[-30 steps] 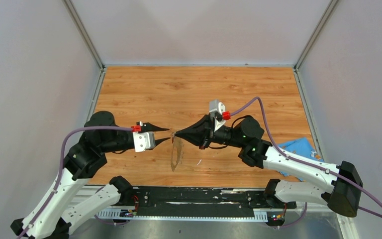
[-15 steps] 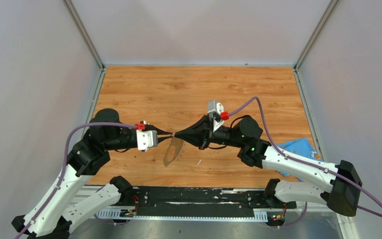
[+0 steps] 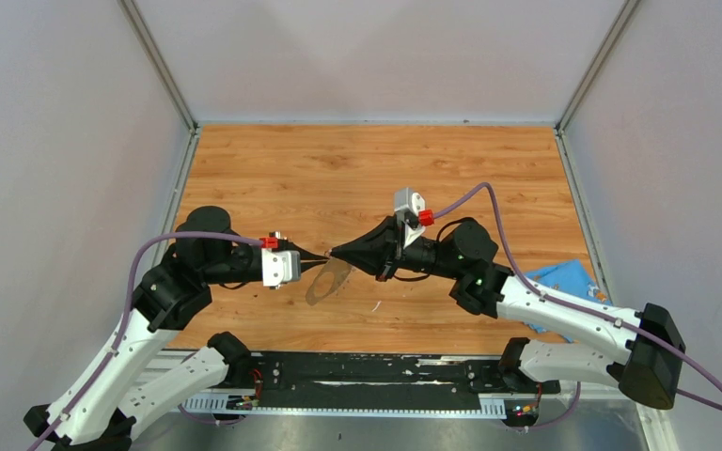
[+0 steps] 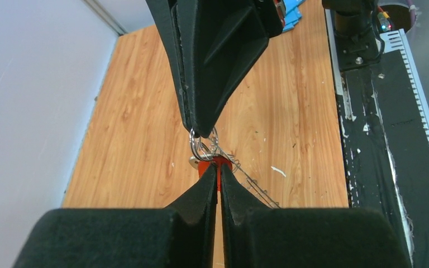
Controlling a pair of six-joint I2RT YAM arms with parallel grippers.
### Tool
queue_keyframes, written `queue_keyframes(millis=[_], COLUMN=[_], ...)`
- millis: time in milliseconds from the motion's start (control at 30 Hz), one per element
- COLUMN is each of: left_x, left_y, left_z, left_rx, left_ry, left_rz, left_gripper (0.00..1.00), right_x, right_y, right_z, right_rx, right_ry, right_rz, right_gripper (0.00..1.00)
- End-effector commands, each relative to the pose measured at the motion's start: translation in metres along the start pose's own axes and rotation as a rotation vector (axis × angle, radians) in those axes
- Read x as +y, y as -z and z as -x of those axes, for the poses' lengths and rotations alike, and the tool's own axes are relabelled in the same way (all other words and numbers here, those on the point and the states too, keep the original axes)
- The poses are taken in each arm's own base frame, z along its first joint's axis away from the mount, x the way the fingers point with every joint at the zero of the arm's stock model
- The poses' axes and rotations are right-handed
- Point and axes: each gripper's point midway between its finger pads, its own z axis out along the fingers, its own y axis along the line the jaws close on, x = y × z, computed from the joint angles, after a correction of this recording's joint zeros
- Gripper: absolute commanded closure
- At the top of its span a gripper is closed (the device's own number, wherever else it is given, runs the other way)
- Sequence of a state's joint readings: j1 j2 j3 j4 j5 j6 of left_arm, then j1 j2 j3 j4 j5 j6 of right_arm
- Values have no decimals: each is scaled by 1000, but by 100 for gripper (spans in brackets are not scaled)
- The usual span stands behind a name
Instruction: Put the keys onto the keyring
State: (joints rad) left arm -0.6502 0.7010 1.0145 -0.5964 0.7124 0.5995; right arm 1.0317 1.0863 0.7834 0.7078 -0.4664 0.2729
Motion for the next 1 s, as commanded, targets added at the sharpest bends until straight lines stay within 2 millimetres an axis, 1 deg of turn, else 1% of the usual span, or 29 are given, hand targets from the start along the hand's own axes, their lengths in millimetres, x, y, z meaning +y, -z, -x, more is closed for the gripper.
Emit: queue_keyframes(millis=[0,300,400,467,533,633,700,767,867,933,967], left_x=[-5,-11,-11,-9,-2,3,2,2,2,1,-1], left_y=[-1,-2,1,6,14,25,29,28,19,11,7], left_z=[3,11,16,18,23,32,38,39,33,28,26], left_rx=[-25,-56,-66,-55,-38,-38,-50,-52,-33,-21,-17], left_ry=[-19,-16,-13,-17,-16,4,28,64,152,208,232], left_rz=[-30,-69,-65,-40,13,73,82,77,56,27,9], left_gripper=[94,93,88,80,74,71,66,60,52,53,56], right_x=[2,-2,0,3,5,12,17,23,31,32,33], right_y=[1,0,0,1,3,5,5,5,3,2,2], right_z=[29,23,22,22,21,21,22,22,22,23,24], right_rx=[-78,-62,-59,-58,-54,-54,-54,-50,-43,-40,-41], right_ry=[43,46,46,49,53,67,78,86,88,87,89], right_rz=[-15,-28,-20,-7,4,40,75,112,156,169,171], right_gripper=[100,100,100,100,100,100,100,100,100,100,100])
